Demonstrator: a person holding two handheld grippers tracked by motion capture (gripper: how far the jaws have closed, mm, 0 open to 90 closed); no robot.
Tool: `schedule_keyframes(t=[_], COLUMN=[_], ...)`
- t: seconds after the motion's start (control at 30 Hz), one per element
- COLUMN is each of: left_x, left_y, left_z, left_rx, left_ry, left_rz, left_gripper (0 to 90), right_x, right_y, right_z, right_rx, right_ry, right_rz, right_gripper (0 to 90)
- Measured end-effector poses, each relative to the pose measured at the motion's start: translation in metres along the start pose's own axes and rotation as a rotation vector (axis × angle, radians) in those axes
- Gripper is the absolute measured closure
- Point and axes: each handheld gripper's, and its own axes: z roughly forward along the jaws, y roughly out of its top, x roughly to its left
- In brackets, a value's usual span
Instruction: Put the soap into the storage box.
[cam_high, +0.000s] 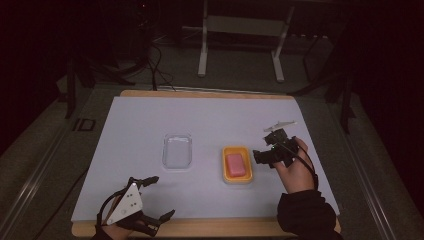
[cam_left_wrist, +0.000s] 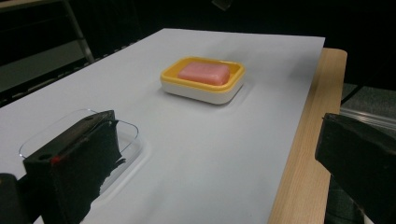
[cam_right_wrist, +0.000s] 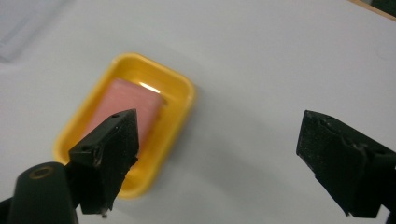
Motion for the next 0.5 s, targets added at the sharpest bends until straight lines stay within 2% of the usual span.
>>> schedule_keyframes(t=[0.13,0.17,0.27,0.3,0.43,0.5], left_x=[0.0,0.0,0.0,0.0,0.0,0.0], left_y=[0.0,0.0,0.0,0.0,0.0,0.0], left_z=[0.0,0.0,0.0,0.0,0.0,0.0], left_rx=[0.0,-0.001,-0.001,0.0,-0.001,-0.001], left_ry=[-0.001,0.0,-0.001,-0.001,-0.002,-0.001], left_rz=[0.001,-0.001,-0.002,-0.001,-0.001,-0.001], left_gripper=[0.6,0.6,0.6,0.6,0.6,0.5], right_x=[-0.006,-0.01,-0.014,-0.017,-0.024,-0.03], right_y=[-0.008,-0.015,-0.021,-0.026,-0.038,-0.05], right_z=[-0.002,-0.003,-0.004,-0.004,-0.002,0.0], right_rx=[-0.005,-0.018,-0.037,-0.054,-0.062,-0.093], right_ry=[-0.004,-0.02,-0.024,-0.021,-0.002,0.011], right_rz=[0.007,0.008,0.017,0.033,0.053,0.06], right_gripper=[12.8,12.8,12.8,12.8,12.3,12.2])
